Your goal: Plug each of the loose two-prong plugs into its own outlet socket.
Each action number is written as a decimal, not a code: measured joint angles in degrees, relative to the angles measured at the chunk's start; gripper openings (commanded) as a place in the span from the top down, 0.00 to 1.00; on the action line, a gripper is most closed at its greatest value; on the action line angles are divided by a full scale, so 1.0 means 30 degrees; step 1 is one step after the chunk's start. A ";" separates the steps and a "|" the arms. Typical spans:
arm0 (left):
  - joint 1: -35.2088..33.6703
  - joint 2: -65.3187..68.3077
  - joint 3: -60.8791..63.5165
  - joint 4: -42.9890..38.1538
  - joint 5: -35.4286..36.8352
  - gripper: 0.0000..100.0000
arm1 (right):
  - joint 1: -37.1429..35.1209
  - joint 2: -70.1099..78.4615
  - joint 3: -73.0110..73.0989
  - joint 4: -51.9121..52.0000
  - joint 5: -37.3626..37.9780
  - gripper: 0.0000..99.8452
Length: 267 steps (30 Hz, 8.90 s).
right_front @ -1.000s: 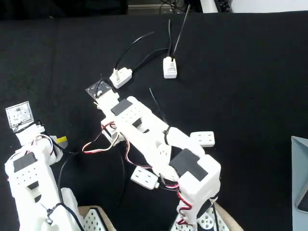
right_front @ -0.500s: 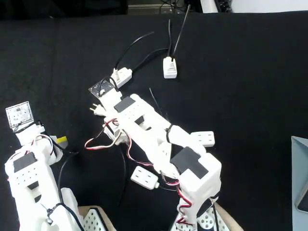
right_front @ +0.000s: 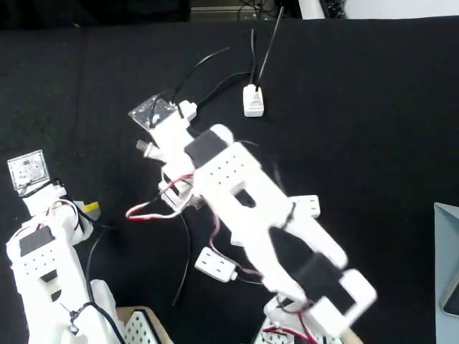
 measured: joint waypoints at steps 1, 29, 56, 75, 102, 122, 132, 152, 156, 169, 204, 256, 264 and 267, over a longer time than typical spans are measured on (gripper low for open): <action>0.0205 0.0000 -0.0088 0.0000 0.0205 0.68 | 0.0000 -0.0586 0.0000 0.0264 0.0000 0.99; 0.9612 0.0000 -0.8440 0.5158 0.6037 0.68 | -0.1788 -0.9934 0.3810 -0.1084 -0.0029 0.99; 1.2308 -0.7062 -0.8293 0.7795 0.6212 0.68 | -0.2491 -1.0462 0.6945 -0.5011 0.0000 0.99; 1.2718 -0.1172 -0.7473 0.7824 0.0645 0.64 | 0.9993 -1.4799 0.6945 -0.4982 0.0000 0.99; 2.3678 0.5626 -0.7766 0.7941 -1.0608 0.62 | 1.5473 -1.6234 0.7971 -0.4982 -0.0029 0.99; 2.5348 1.1106 -0.7766 0.1582 -1.0755 0.75 | 1.5619 -1.6234 0.7971 -0.4982 -0.0029 0.99; 2.5788 1.1282 -0.6476 0.1524 -1.0755 0.82 | 1.5619 -1.6234 0.7971 -0.4982 -0.0029 0.99; 2.3678 0.2374 -0.6505 0.6447 -0.9348 0.92 | 1.5619 -1.6234 0.7971 -0.4982 -0.0029 0.99; 2.0044 0.1289 -0.6505 0.6505 -0.9289 0.97 | 1.5619 -1.6234 0.7971 -0.4982 -0.0029 0.99; 1.1223 0.1143 -0.2227 -0.0147 -1.0549 0.93 | 1.3626 -1.6234 0.8733 -0.4982 -0.0029 0.99; 0.4894 0.0967 -0.5978 0.2637 -0.7678 0.68 | 0.9993 -1.5736 1.0022 -0.5011 0.0000 0.99; 0.4659 -0.6799 0.0645 0.2139 -0.6183 0.69 | 0.7941 -1.3304 1.1106 -0.7385 -0.0029 0.99; 0.0234 -1.0872 0.1612 0.4132 -0.2374 0.69 | 0.3106 -1.0491 1.2161 -1.0256 0.1582 0.99; -0.0938 -1.2073 0.3048 0.4132 -0.1465 0.69 | 0.1436 -0.8205 1.1810 -1.0813 0.1582 0.99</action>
